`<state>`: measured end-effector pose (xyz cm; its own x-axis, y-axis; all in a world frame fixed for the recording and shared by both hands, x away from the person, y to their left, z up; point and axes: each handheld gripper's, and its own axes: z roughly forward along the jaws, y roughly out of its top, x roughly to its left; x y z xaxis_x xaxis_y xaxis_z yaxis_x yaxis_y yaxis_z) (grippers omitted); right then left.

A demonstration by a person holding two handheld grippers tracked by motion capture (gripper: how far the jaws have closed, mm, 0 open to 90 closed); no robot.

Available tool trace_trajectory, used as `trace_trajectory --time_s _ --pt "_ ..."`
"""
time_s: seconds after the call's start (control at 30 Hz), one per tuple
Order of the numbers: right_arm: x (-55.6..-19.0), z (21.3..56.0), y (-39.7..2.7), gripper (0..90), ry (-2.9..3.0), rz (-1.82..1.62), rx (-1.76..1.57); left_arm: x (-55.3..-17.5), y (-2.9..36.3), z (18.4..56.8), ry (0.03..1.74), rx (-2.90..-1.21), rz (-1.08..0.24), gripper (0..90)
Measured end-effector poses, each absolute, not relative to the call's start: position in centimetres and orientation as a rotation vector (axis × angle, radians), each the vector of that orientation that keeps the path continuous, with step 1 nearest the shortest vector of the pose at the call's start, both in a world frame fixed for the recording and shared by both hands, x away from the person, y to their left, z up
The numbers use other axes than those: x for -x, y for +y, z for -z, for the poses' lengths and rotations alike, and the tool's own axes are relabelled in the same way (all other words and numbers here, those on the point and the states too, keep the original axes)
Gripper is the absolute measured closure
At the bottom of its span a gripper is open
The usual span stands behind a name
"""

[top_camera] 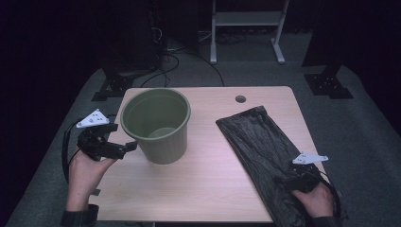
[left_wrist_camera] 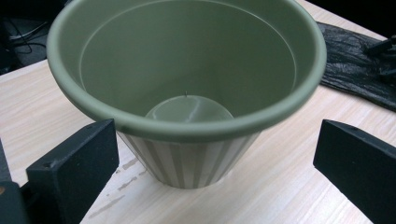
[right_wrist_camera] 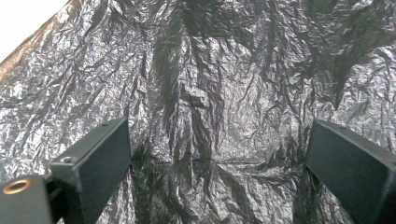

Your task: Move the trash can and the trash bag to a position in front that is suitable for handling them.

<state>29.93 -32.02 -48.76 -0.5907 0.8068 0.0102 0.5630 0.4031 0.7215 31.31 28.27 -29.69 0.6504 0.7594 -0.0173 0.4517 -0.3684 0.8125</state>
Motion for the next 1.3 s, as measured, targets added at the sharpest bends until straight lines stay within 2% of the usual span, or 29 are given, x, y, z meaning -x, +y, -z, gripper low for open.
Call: trace_trajectory --time_s 0.33,0.73,1.3 --pt "-29.9 48.8 -32.0 5.9 2.324 -0.998 -1.185 -33.5 28.3 29.0 0.957 -2.017 -0.473 0.0" --pt "-29.9 48.8 -32.0 5.8 2.324 -0.998 -1.185 -36.2 28.4 30.1 1.018 -2.033 -0.466 0.0" --pt "-29.9 48.8 -32.0 5.8 2.325 -0.998 -1.185 -37.8 28.5 31.5 1.072 -2.03 -0.429 0.0"
